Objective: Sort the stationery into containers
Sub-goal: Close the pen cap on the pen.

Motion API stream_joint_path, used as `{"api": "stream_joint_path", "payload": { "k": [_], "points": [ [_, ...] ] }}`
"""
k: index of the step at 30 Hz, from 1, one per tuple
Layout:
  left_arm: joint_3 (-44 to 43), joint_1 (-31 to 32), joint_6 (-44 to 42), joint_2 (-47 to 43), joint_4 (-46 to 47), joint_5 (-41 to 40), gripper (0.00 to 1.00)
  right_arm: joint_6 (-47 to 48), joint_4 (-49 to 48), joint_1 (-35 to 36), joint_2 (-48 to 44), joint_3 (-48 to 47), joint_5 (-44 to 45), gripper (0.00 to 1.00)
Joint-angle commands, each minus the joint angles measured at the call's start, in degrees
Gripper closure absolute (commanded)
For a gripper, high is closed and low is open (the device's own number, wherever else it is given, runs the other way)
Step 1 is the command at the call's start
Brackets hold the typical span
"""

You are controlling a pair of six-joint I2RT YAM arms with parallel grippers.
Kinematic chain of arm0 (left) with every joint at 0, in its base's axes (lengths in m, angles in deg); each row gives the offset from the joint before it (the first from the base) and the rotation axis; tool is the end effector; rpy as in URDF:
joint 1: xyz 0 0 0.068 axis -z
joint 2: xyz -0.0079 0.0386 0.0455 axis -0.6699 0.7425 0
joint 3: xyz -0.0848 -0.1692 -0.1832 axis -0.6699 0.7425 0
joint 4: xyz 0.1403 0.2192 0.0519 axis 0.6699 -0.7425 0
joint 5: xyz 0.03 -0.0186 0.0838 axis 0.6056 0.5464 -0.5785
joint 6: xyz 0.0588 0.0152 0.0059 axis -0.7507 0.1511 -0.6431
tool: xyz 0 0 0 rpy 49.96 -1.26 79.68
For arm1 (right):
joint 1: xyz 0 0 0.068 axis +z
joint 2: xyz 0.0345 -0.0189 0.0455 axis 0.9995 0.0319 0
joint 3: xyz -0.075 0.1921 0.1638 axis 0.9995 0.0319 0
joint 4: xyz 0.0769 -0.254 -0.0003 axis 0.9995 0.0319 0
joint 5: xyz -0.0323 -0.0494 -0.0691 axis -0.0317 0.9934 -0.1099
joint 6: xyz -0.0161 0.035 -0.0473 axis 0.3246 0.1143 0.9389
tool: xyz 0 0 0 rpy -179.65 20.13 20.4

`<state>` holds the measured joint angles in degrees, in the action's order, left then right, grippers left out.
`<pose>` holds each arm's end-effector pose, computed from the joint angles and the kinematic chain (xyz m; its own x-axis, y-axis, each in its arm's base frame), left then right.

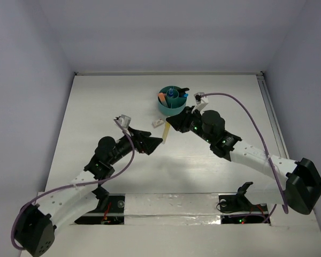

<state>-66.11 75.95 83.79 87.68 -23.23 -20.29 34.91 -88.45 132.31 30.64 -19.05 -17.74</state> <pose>0.1567 -0.1220 0.2583 -0.3064 -0.4206 -0.8539 0.7307 0.4710 -0.4942 0.2204 0.2123 0.2875 -0.4636 0.3593 -0.8099 -0.5027 0.6460 0.5744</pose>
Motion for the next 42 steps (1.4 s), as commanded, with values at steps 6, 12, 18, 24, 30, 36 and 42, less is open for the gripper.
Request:
{"api": "stream_joint_path", "payload": {
  "k": [6,12,18,24,30,36,42],
  "points": [
    [-1.27,3.90,-4.07,7.28,6.45,2.46,0.01,0.70,-0.79,-0.55,-1.50,-3.40,-1.06,1.00],
    [-3.38,6.18,-5.92,11.40,7.50,0.35,0.01,-0.96,-1.84,-0.55,-1.07,-3.57,-4.48,1.00],
    [-4.26,7.24,-6.89,14.66,9.79,-0.88,0.08,-3.34,-3.51,-0.55,0.60,-3.66,-7.73,1.00],
    [-4.35,7.77,-7.68,14.67,10.67,-2.38,0.39,-4.92,-4.48,-1.07,1.31,-2.95,-8.96,1.00],
    [-4.61,7.77,-7.68,14.93,10.93,-1.68,0.77,-5.98,-4.74,-1.69,1.31,-2.52,-9.58,1.00],
    [-5.40,8.30,-7.77,13.62,10.23,-1.76,0.90,-5.98,-3.69,-1.69,1.66,-2.25,-9.67,1.00],
    [-8.03,8.30,-9.43,10.28,7.51,-5.01,1.00,-7.12,-5.61,-1.69,4.64,2.13,-12.48,1.00]
  ]
}}
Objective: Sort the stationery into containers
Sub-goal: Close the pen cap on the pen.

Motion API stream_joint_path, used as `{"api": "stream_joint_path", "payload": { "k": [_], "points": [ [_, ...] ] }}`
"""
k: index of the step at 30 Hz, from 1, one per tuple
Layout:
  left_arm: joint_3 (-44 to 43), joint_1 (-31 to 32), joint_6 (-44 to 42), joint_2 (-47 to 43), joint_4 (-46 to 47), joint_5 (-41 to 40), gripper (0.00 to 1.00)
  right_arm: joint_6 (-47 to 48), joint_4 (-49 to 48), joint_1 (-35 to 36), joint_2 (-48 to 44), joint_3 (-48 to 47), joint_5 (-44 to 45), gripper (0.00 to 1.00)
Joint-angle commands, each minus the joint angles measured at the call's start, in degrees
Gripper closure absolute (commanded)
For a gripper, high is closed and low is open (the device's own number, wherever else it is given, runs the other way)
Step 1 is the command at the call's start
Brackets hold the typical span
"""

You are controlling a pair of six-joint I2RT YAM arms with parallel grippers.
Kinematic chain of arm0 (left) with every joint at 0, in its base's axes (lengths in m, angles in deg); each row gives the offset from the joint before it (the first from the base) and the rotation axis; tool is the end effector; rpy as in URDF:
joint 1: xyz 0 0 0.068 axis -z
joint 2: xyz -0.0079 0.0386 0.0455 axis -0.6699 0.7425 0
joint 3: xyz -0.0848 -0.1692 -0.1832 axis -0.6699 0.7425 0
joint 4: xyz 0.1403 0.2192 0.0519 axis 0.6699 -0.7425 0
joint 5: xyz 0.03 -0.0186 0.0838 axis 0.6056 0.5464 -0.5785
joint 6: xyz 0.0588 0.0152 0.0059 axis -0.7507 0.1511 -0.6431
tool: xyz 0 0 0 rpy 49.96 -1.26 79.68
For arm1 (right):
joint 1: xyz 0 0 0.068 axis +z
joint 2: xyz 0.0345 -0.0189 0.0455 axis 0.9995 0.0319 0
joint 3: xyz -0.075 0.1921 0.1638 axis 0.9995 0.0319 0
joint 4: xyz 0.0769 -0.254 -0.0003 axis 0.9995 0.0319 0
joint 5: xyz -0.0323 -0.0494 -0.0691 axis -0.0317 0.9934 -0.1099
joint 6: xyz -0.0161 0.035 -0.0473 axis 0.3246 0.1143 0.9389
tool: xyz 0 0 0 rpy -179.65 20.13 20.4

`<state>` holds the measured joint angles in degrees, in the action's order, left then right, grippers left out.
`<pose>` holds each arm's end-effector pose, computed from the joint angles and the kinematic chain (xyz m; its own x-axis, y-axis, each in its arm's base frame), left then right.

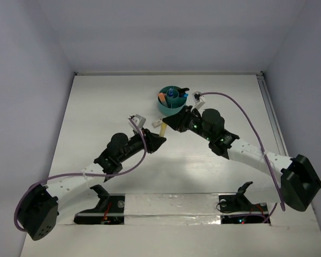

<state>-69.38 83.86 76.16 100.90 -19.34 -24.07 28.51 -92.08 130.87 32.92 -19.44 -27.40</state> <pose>0.1661 -0.1633 0.2421 -0.3102 -0.2821 -0.9078 0.7667 0.4904 -0.4144 0.2262 0.2175 0.2860 -0.5669 0.3765 -0.7327 -0.5340 0.5094 0.6749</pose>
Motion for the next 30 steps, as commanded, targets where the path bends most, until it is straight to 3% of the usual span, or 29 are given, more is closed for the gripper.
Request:
{"api": "stream_joint_path", "payload": {
  "k": [1,6,15,23,30],
  "points": [
    [-5.98,0.39,-2.07,-3.04,3.00,-2.19,1.00,-0.89,-2.52,0.28,2.64,3.32,-3.35,1.00],
    [-8.80,0.39,-3.22,-2.78,1.24,-2.82,1.00,1.83,-0.51,4.85,2.29,5.78,-0.89,1.00],
    [-9.59,-4.09,-2.07,-4.44,1.06,-1.68,1.00,5.00,6.79,5.38,-1.67,11.15,1.31,1.00],
    [-10.56,-4.62,-1.19,-2.25,2.82,-0.53,1.00,3.59,5.04,9.67,2.90,11.33,-0.10,1.00],
    [-10.39,-6.20,-1.81,-4.27,0.28,-2.38,1.00,5.17,9.16,10.21,2.55,11.76,-0.27,1.00]
  ]
}}
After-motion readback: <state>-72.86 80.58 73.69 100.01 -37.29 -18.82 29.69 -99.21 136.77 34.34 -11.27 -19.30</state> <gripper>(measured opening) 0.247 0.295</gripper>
